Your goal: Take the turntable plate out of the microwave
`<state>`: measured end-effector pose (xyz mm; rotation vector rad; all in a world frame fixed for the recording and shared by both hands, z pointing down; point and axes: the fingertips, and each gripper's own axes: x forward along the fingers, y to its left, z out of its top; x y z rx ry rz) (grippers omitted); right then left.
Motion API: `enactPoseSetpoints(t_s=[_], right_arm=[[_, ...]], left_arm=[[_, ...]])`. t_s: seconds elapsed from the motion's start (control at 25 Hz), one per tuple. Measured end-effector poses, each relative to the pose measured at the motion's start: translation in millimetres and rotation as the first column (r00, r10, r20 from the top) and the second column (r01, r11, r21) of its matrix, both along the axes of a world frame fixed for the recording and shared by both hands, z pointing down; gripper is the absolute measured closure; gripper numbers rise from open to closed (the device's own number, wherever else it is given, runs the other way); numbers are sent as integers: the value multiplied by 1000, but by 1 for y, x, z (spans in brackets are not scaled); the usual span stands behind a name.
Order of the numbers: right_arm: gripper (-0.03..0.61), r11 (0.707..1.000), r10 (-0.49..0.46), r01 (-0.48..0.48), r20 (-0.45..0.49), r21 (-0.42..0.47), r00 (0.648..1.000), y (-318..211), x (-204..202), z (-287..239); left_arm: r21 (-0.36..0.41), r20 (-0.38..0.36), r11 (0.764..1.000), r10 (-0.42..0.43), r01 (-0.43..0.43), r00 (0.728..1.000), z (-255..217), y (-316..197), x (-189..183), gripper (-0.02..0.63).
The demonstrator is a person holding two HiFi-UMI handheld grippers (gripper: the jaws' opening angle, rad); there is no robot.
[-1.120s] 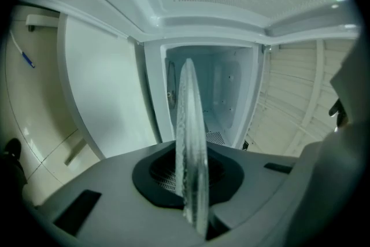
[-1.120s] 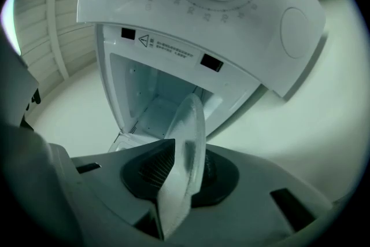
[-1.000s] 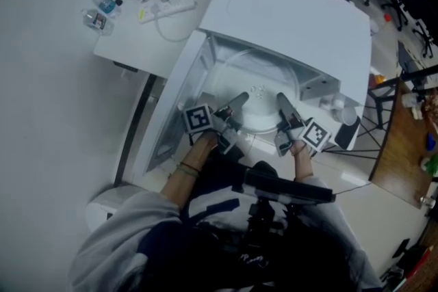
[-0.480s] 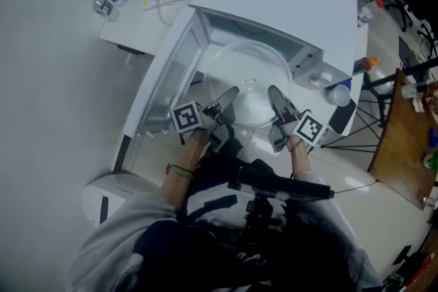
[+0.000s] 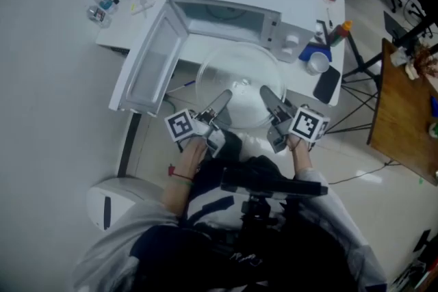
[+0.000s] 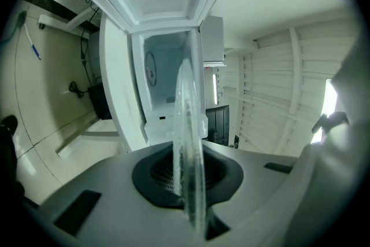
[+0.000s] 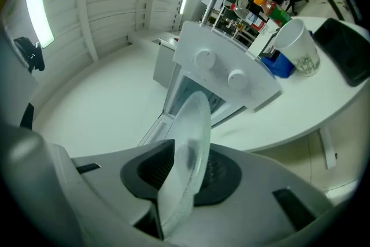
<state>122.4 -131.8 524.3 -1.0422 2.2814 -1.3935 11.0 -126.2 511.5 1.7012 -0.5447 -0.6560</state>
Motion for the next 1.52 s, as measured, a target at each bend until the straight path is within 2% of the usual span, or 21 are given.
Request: enactPoseSetpoints(t_s=[0.32, 0.48, 0.64, 0.76, 0.84, 1.04, 1.32, 1.52], right_arm=[[499, 1000, -3, 4, -32, 11, 999, 61, 25, 2], [499, 1000, -8, 8, 5, 7, 1000, 82, 18, 3], [499, 999, -34, 33, 25, 29, 999, 93, 5, -4], [499, 995, -66, 64, 18, 80, 998, 94, -8, -15], [499, 994, -55, 55, 5, 92, 998, 93, -15, -15], [499, 995, -3, 1, 23, 96, 1000, 93, -38, -22], [499, 997, 50, -51, 24, 62, 998, 114, -93, -14], [500, 994, 91, -92, 26, 53, 996, 132, -122, 0]], left_arm=[[4, 17, 1000, -5, 5, 1000, 2, 61, 21, 603], [14, 38, 1000, -9, 9, 999, -4, 83, 16, 603], [13, 25, 999, -31, 31, 999, -15, 97, 7, 603], [1, 25, 999, -46, 46, 999, -16, 101, -5, 603], [0, 23, 999, -38, 38, 999, -13, 99, -12, 603], [-19, 22, 1000, -4, 5, 1000, -10, 95, -32, 603], [-18, 56, 998, 60, -59, 997, -9, 108, -91, 603], [-41, 66, 995, 97, -94, 993, 11, 124, -121, 603]])
